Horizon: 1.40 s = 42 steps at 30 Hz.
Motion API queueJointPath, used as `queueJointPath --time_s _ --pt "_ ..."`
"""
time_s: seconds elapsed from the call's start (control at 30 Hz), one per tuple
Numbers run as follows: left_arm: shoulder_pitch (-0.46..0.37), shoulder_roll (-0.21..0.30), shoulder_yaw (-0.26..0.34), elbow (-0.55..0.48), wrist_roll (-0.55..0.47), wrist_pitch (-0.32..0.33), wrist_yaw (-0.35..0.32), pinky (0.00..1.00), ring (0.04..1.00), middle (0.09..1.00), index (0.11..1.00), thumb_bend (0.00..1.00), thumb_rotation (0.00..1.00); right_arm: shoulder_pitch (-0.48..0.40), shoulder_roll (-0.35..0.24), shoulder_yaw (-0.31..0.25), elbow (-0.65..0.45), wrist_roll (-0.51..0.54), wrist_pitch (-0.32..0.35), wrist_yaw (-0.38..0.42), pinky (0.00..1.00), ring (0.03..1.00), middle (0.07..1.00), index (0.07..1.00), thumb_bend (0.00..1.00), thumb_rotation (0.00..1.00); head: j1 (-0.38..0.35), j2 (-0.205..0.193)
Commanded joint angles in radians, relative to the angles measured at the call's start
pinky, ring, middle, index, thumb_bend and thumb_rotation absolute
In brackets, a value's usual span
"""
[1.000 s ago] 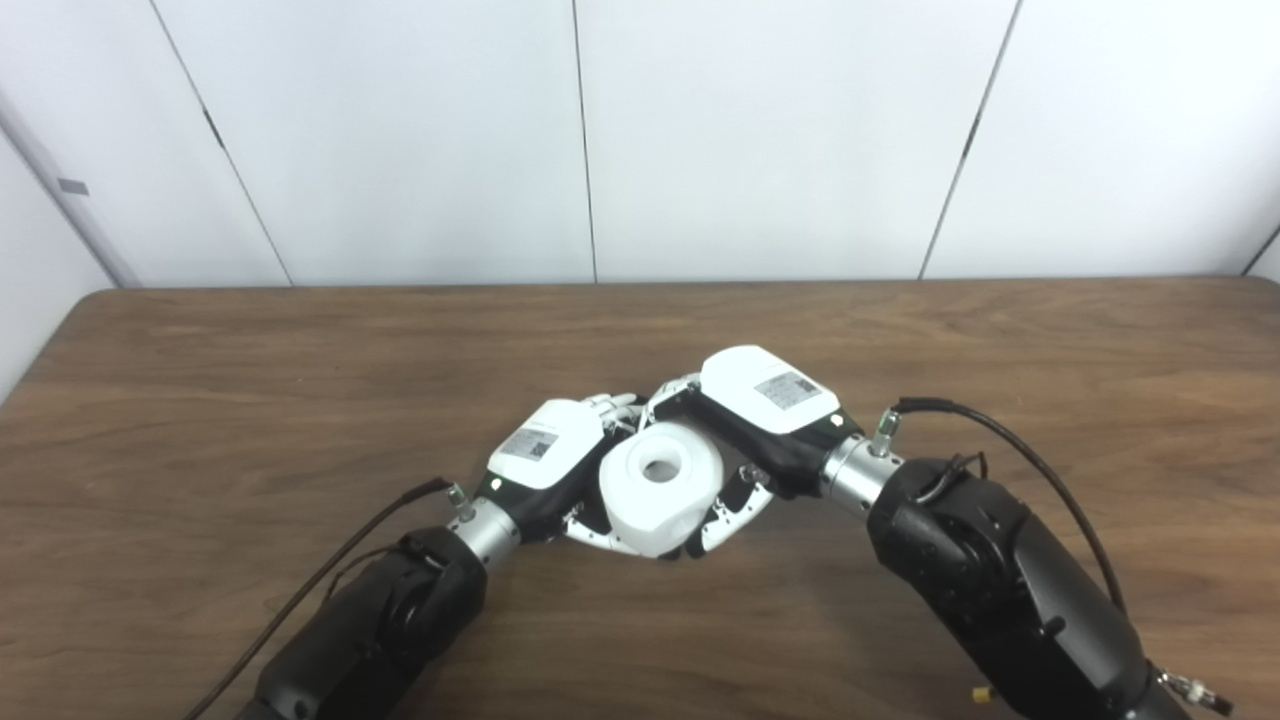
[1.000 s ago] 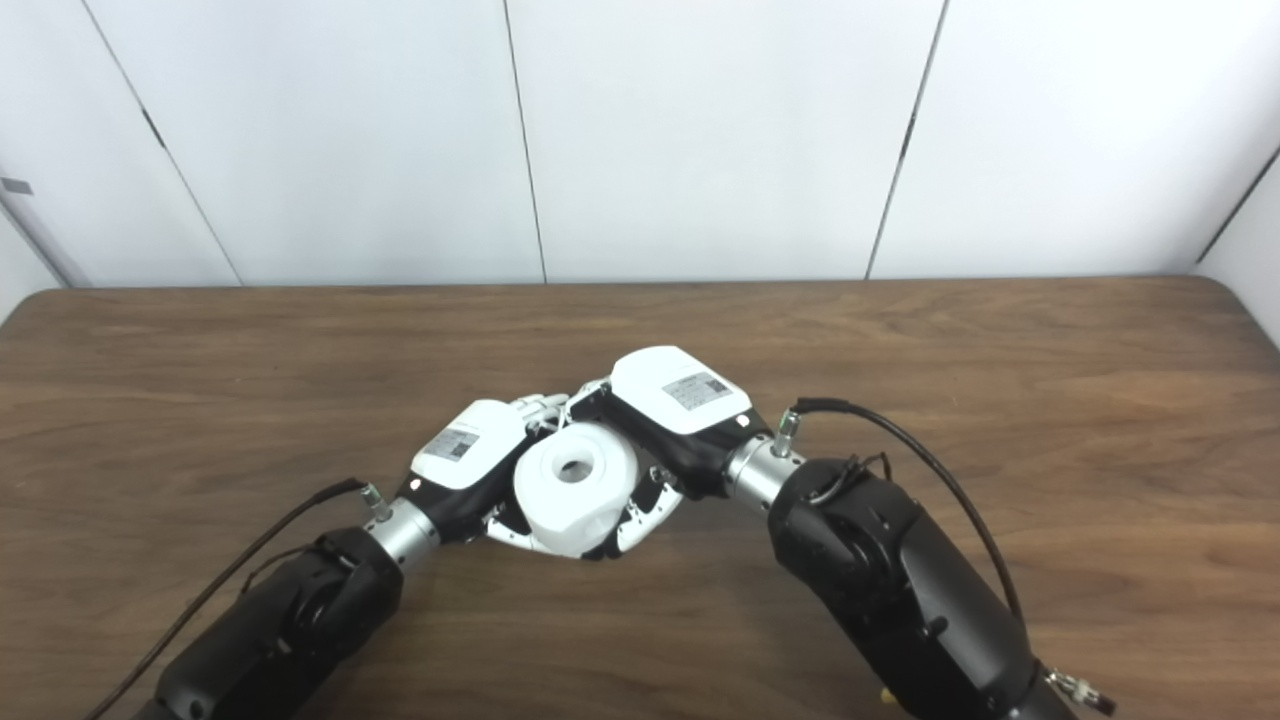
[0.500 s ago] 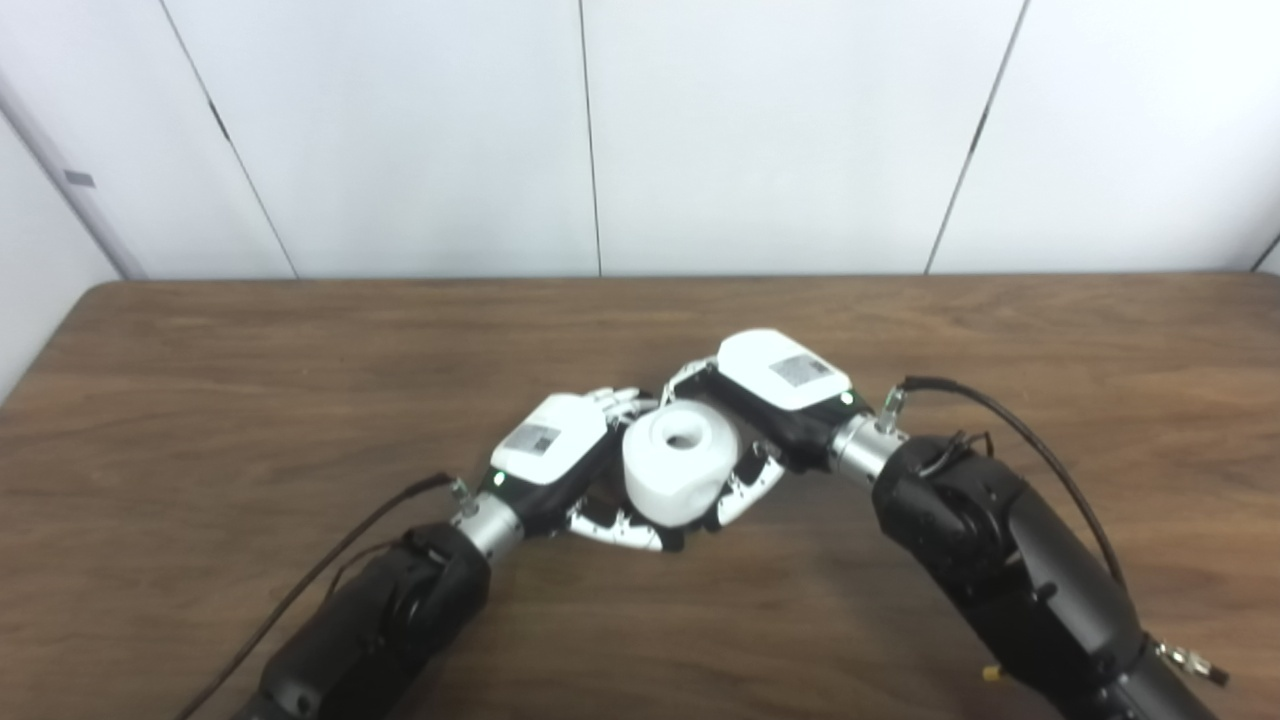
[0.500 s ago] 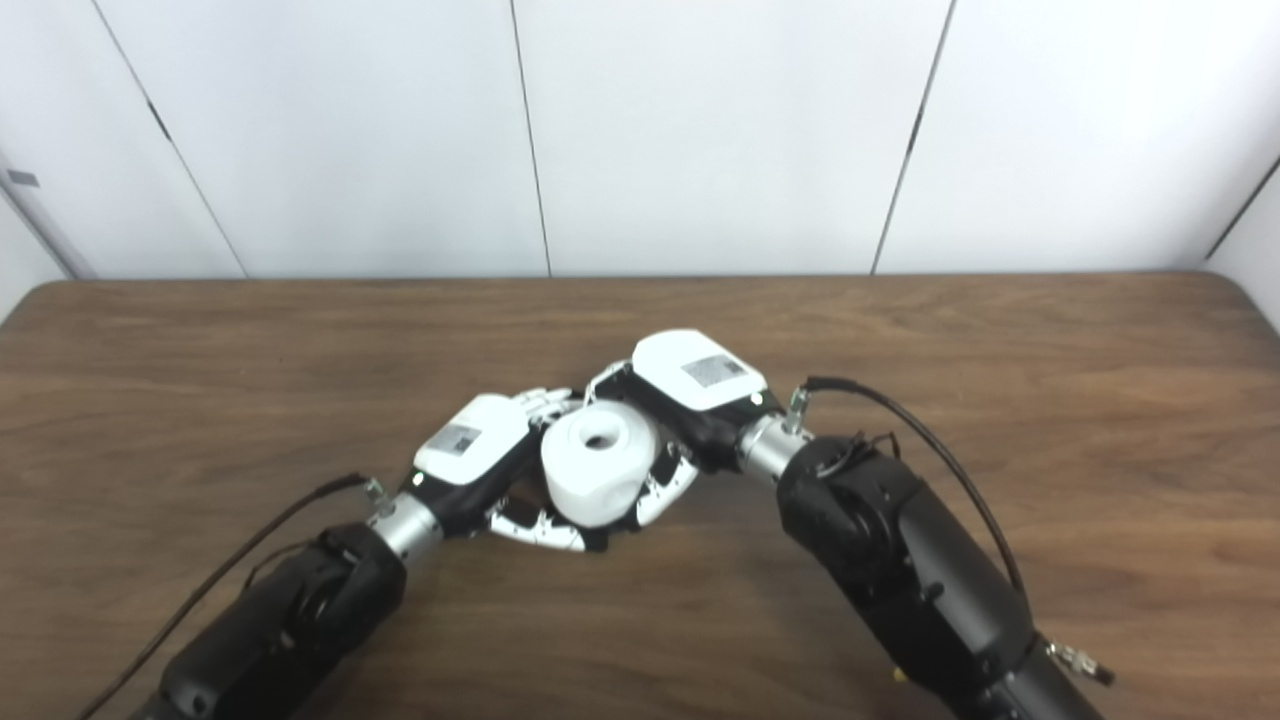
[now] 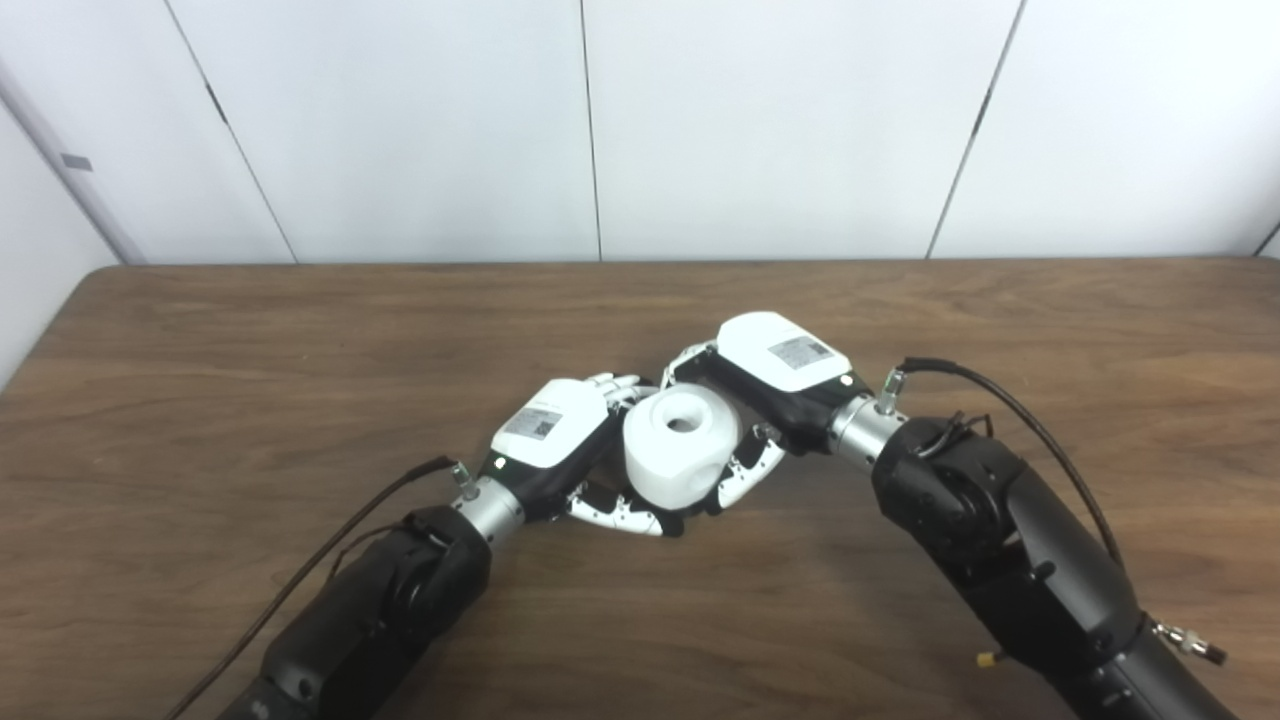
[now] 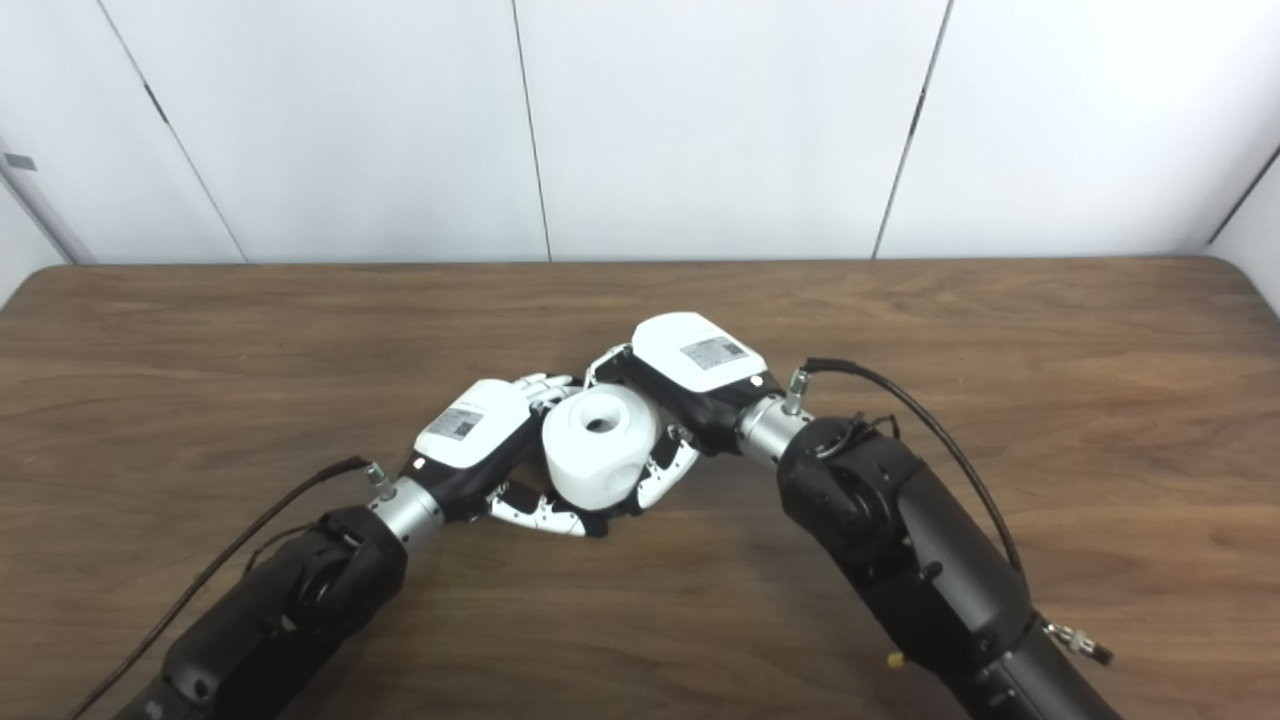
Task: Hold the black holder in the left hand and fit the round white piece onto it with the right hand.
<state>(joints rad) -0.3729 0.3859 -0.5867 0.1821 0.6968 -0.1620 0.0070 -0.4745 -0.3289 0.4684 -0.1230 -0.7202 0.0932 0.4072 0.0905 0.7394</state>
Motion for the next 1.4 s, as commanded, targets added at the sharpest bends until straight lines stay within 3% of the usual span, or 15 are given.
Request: queueJointPath --time_s 0.0,0.07,0.17,0.9,1.37 --pt "0.051 0.002 -0.056 0.037 0.058 0.014 -0.11 0.92 0.91 0.859 0.483 0.53 0.06 0.014 -0.029 -0.002 0.02 -0.017 0.031 0.053 0.63 0.718 0.723 0.724 0.77 0.21 0.001 -0.002" --pt "0.051 0.001 -0.055 0.043 0.058 0.007 -0.101 0.92 0.907 0.857 0.483 0.53 0.06 0.018 -0.026 -0.007 0.006 -0.006 0.043 0.064 0.61 0.739 0.776 0.91 0.87 0.27 0.0 -0.001" --pt "0.049 0.001 -0.058 0.048 0.066 0.004 -0.095 0.91 0.906 0.854 0.483 0.53 0.06 0.024 -0.022 -0.014 -0.01 -0.001 0.055 0.07 0.6 0.754 0.824 0.991 0.92 0.3 0.0 -0.002" --pt "0.051 0.003 -0.056 0.045 0.073 0.002 -0.098 0.9 0.903 0.852 0.483 0.53 0.06 0.04 0.002 -0.048 -0.003 0.008 0.047 0.008 0.57 0.72 0.831 1.0 0.93 0.24 0.002 0.005" --pt "0.044 0.002 -0.057 0.046 0.071 0.003 -0.106 0.92 0.911 0.859 0.483 0.53 0.06 0.037 0.003 -0.073 0.018 0.038 0.005 -0.03 0.6 0.797 0.949 1.0 0.95 0.27 0.001 0.006"
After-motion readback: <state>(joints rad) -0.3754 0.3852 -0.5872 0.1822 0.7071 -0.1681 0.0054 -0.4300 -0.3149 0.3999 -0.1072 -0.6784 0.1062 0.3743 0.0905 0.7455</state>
